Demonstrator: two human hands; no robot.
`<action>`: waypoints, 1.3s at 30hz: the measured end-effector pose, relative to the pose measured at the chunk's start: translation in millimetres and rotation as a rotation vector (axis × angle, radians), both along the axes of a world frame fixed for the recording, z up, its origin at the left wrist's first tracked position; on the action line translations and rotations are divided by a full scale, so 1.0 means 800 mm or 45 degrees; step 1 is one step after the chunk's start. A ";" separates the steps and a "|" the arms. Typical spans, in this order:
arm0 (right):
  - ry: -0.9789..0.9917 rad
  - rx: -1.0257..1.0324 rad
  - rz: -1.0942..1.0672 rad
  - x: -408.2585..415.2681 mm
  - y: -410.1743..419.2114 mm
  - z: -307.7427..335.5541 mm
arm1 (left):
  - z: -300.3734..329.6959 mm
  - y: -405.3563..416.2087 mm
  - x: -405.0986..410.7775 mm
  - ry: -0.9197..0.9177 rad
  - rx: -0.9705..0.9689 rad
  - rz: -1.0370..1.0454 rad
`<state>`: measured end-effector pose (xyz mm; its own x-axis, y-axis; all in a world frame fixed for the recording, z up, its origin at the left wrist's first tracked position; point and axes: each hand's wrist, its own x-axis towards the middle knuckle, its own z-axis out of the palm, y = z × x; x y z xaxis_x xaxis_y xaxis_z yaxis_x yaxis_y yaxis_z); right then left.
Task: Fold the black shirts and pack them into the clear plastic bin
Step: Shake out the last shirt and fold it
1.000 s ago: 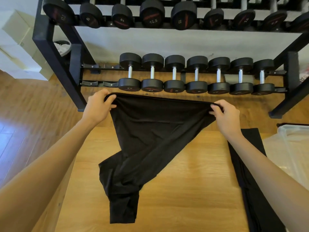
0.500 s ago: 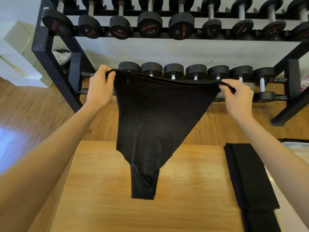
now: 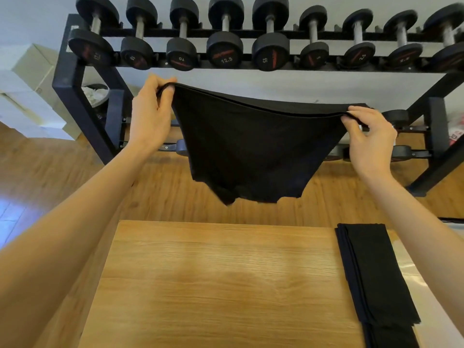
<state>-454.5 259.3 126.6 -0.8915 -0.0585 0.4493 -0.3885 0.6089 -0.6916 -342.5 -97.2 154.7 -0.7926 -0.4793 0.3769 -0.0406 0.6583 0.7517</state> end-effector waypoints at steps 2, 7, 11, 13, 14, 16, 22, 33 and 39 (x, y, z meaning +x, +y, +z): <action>-0.009 -0.019 0.027 0.006 0.004 -0.003 | -0.005 0.004 0.011 -0.016 -0.015 0.023; -0.045 0.017 0.043 0.032 0.017 -0.021 | -0.029 0.006 0.049 -0.088 -0.040 0.033; -0.109 0.007 0.068 0.059 0.021 -0.031 | -0.043 0.008 0.083 -0.140 -0.036 0.021; -0.129 0.016 0.067 0.074 0.023 -0.035 | -0.049 0.009 0.101 -0.156 -0.021 0.033; -0.133 0.026 0.064 0.081 0.024 -0.037 | -0.052 0.010 0.110 -0.164 -0.011 0.035; -0.142 0.047 0.058 0.097 0.028 -0.043 | -0.059 0.010 0.128 -0.185 0.004 0.025; -0.166 0.168 0.077 0.159 0.046 -0.062 | -0.087 0.018 0.190 -0.270 0.023 -0.032; -0.406 0.174 0.093 0.263 0.080 -0.105 | -0.135 0.035 0.309 -0.422 0.110 -0.020; -0.516 0.246 0.145 0.299 0.105 -0.127 | -0.154 0.049 0.360 -0.547 0.138 -0.033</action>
<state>-215.7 343.0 24.9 -0.9759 -0.2150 0.0371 -0.1824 0.7107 -0.6795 -54.2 -58.3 31.3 -0.8786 -0.4758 -0.0409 -0.3492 0.5816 0.7347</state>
